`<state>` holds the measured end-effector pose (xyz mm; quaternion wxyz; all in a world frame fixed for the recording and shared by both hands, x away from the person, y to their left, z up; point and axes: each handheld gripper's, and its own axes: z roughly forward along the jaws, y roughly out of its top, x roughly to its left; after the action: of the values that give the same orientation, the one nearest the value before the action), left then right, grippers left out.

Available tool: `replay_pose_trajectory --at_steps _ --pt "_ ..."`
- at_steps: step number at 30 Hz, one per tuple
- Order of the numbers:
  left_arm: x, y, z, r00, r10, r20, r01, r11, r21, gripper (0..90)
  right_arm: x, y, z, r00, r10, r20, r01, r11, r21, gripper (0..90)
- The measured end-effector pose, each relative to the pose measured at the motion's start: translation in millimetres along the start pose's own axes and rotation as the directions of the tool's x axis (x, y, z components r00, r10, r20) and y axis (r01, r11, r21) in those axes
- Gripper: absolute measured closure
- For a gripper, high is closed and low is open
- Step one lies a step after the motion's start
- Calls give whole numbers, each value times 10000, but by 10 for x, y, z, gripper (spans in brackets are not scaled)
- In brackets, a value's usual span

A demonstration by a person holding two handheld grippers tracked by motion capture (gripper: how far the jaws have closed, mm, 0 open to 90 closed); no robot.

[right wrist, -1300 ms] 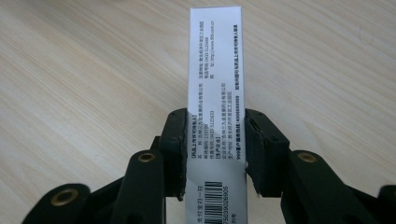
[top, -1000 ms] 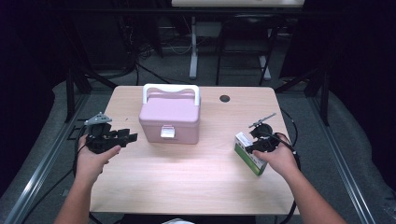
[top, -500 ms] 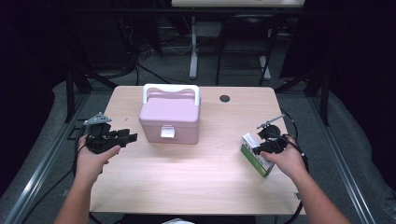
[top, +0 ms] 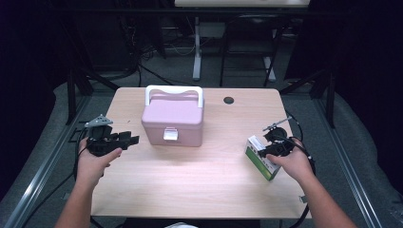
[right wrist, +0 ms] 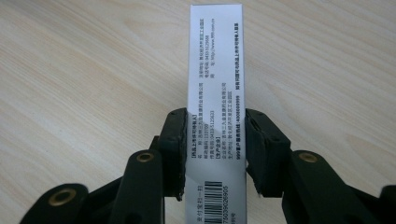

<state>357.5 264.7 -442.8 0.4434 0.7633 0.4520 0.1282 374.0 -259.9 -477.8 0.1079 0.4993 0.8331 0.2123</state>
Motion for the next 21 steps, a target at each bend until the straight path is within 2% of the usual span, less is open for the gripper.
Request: replay_pose_trajectory --at_steps 9,13,21 --pt "17 3 2 10000 -9 -77 9 10000 28 539 -6 21 -44 9999 152 -7 -152 9993 -327 603" --pt "26 -4 5 9999 -26 -132 27 10000 75 541 5 65 -109 9999 81 87 -76 9986 -521 603" --pt "63 -14 -4 9998 40 -186 -36 9998 175 553 126 163 -234 9997 -80 239 107 9933 -1148 620"
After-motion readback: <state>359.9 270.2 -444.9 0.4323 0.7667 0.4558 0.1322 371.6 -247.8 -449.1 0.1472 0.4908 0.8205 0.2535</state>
